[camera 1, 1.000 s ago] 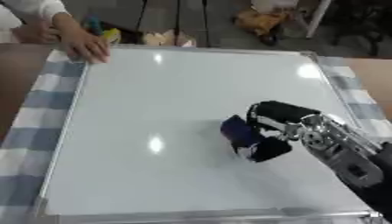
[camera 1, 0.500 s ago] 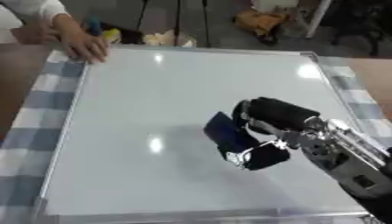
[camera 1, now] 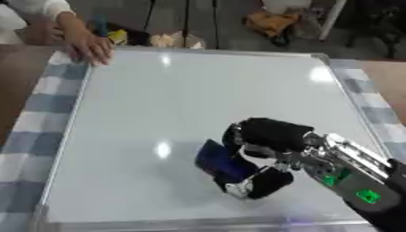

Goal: Wipe the whiteboard clean with a brush.

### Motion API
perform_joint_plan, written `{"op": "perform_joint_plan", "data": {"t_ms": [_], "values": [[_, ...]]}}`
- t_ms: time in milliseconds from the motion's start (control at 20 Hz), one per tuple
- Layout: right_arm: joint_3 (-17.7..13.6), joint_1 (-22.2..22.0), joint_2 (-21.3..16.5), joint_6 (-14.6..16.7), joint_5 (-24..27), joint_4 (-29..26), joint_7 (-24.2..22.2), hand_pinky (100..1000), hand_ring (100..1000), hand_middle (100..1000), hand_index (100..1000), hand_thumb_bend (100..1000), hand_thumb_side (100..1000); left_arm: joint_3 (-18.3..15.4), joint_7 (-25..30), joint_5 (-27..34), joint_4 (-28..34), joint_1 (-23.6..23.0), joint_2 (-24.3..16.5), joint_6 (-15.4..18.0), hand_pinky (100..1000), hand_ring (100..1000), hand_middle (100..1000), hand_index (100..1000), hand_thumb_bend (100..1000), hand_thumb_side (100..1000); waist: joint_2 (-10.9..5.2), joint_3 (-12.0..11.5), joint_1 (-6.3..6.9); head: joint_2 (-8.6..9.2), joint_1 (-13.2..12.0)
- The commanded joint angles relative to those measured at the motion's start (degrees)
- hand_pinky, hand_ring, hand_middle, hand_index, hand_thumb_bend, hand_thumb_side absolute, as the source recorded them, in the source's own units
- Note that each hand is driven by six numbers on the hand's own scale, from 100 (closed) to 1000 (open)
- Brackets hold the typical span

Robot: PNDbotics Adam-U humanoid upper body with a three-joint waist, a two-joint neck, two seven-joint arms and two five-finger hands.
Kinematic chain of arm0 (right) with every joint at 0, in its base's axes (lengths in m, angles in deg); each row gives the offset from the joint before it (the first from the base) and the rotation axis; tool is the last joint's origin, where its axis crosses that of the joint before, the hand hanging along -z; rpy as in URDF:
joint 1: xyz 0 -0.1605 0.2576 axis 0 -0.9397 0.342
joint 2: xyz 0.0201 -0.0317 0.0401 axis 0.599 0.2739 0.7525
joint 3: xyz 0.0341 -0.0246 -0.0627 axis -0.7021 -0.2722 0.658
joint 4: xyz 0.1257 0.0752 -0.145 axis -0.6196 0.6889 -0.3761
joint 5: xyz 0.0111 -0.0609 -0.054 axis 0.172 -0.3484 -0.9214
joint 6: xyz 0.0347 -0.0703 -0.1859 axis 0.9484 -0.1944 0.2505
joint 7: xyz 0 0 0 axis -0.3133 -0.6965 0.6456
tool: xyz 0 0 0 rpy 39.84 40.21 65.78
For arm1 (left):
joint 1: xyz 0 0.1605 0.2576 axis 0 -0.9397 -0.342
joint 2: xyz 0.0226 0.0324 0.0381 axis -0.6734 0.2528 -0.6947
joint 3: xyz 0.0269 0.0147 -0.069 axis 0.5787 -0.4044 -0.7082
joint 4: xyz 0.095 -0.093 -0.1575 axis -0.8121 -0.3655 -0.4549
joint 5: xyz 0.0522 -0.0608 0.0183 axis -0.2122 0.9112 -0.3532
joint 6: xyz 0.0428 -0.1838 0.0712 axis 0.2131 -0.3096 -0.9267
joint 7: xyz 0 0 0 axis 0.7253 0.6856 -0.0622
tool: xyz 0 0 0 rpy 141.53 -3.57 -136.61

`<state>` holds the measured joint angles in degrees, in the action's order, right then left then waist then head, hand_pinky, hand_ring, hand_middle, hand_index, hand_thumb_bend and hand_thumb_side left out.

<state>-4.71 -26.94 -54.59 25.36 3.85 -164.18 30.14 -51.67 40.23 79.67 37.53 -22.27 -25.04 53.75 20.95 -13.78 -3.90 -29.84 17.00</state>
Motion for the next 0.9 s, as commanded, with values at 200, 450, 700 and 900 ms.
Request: {"op": "perform_joint_plan", "data": {"t_ms": [200,450,700,900], "values": [[-1.75,0.72,-1.96,5.44,4.31,-1.20,-3.89,665,636,333,327,100,601,0.34,0.12,-0.07,1.02,0.65,-0.60,0.11,375,710,615,584,126,916,-1.15,0.09,0.21,0.64,-0.03],[-2.85,0.14,-2.49,9.78,3.70,-1.20,-7.76,712,661,352,346,100,568,0.35,0.25,-0.09,1.02,0.63,-0.57,0.08,375,710,615,584,126,917,-1.14,0.08,0.28,0.67,-0.06],[-4.23,-0.85,-2.85,14.23,1.36,-1.20,-8.91,738,693,430,385,100,559,0.35,0.34,-0.08,1.02,0.61,-0.56,0.05,375,710,615,584,127,918,-1.11,0.16,0.29,0.74,-0.12],[-5.34,-1.56,-3.14,17.63,-1.12,-1.20,-9.47,746,738,536,462,100,539,0.34,0.36,-0.06,1.02,0.67,-0.59,0.07,375,711,615,584,127,918,-1.12,0.18,0.32,0.82,-0.11]]}}
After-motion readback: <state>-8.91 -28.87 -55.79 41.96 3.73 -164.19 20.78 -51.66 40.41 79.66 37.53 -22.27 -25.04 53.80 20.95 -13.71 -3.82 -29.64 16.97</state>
